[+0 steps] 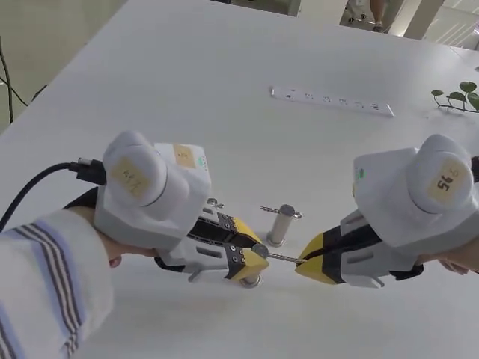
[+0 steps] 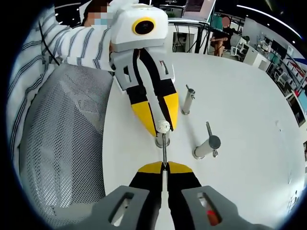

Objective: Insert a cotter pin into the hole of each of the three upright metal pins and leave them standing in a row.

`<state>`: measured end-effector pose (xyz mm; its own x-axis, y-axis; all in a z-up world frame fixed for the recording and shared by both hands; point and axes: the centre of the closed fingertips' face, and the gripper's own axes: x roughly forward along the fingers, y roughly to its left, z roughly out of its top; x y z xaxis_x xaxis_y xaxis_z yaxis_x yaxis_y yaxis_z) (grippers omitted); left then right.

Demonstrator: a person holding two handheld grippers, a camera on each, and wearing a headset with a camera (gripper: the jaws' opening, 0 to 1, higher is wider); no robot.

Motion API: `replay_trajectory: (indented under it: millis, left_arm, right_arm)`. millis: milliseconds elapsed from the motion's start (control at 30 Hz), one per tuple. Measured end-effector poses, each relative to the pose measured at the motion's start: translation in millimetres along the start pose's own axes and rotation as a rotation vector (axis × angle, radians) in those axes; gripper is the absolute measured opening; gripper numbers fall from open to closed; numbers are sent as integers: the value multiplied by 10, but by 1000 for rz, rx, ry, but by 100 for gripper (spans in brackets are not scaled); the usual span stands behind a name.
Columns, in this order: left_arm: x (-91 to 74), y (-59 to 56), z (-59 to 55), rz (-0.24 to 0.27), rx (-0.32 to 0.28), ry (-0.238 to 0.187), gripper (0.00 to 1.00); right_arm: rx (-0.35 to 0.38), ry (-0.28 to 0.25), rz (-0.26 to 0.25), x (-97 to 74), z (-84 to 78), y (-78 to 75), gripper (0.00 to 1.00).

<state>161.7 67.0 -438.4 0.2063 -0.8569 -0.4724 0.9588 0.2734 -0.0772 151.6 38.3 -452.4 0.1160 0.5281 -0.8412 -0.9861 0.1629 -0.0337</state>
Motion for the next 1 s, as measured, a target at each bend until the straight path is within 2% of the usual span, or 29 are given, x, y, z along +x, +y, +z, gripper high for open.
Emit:
replay_trajectory:
  millis: [400, 567, 667, 1000]
  left_arm:
    - [1, -4, -3, 4, -10, 2, 10]
    - [-2, -2, -4, 7, -15, 1, 10]
    - [-8, 3, -8, 10, -37, 0, 10]
    - [-2, 5, -7, 10, -38, 6, 10]
  right_arm:
    - [-10, 6, -8, 12, 25, -20, 0]
    - [-15, -13, 2, 22, 114, 22, 0]
    - [-21, -12, 3, 25, 127, 26, 0]
    - [-39, -34, 22, 76, 204, 32, 0]
